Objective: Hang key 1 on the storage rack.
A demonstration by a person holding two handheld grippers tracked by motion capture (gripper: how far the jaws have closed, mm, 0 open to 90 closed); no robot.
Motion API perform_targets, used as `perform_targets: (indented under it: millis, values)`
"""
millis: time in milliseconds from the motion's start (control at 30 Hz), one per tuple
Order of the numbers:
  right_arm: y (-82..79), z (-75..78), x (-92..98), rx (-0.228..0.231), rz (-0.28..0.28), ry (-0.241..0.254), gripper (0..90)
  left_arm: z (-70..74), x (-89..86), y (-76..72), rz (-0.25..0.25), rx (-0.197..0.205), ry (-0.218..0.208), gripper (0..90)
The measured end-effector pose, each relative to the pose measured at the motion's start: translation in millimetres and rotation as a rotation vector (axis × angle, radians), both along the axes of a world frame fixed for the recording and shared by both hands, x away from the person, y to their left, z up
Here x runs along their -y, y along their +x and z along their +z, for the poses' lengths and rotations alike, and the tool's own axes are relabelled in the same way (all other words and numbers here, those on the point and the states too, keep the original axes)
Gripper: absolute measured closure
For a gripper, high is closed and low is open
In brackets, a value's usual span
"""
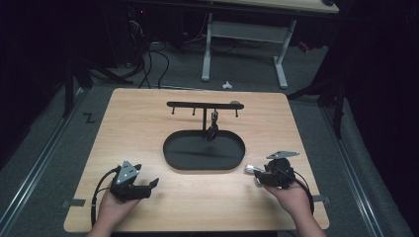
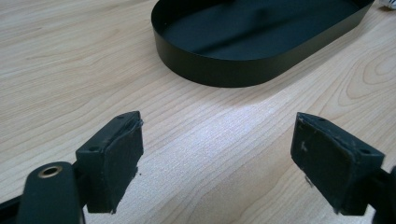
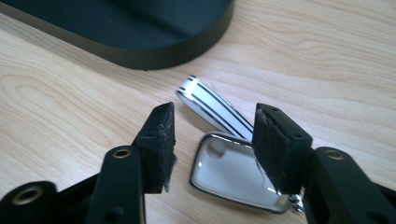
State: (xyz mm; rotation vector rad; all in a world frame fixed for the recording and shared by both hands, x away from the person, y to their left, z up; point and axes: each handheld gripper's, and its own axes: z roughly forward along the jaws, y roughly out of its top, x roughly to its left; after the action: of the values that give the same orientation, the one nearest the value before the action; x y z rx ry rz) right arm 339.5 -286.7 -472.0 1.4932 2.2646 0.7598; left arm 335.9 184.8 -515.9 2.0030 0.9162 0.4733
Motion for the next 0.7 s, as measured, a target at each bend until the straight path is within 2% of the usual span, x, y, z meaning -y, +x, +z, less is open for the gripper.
perform_targets:
  millis: [100, 167, 367, 500, 700]
  values:
    - [6.3, -2.0, 3.6, -0.002, -0.016, -0.025, 59.5, -0.3, 0.8, 0.4, -0.001, 0.002, -0.001, 17.5]
    - [13.2, -3.0, 6.6, -0.009, -0.045, -0.035, 64.2, 0.1, 0.8, 0.4, -0.002, 0.002, 0.001, 17.5]
    - [31.4, -11.4, 12.6, -0.085, -0.078, -0.070, 67.1, 0.0, 0.0, 0.7, -0.004, 0.001, 0.002, 17.5]
    - [28.1, -12.9, 8.2, -0.121, -0.050, -0.083, 65.9, -0.3, -0.1, 0.7, -0.006, -0.002, 0.004, 17.5]
    - [12.5, -12.0, 1.3, -0.129, -0.008, -0.078, 63.3, -0.4, 0.6, 0.6, -0.010, -0.005, 0.007, 17.5]
